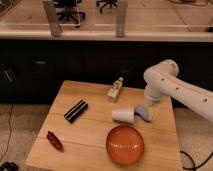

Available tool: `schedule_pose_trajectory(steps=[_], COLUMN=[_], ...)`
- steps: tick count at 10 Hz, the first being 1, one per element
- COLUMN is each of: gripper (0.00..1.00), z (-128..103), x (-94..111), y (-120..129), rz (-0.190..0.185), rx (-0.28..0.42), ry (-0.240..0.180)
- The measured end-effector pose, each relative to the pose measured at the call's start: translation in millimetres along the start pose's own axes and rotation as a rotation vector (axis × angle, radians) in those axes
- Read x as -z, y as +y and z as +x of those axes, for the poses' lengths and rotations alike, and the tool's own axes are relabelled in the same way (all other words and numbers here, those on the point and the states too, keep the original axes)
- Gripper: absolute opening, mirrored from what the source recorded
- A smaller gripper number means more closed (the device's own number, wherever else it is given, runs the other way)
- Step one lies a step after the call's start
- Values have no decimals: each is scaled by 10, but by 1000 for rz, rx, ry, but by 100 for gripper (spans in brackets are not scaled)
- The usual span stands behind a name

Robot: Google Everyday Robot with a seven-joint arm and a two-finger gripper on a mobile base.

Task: Move the arm in a circular motion

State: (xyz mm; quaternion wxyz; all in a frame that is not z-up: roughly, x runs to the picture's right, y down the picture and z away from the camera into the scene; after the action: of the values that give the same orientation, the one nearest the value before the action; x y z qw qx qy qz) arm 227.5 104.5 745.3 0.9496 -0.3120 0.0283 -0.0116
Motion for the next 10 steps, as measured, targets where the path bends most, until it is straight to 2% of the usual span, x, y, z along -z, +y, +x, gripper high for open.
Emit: schedule_pose_trajectory(steps=[2, 6, 10], gripper=[80, 80, 80], z=[-121, 19, 17], x=[3, 0, -2], y=[-23, -21, -24], rz=[-2, -4, -8], rx=[13, 24, 45], ry=[4, 9, 17])
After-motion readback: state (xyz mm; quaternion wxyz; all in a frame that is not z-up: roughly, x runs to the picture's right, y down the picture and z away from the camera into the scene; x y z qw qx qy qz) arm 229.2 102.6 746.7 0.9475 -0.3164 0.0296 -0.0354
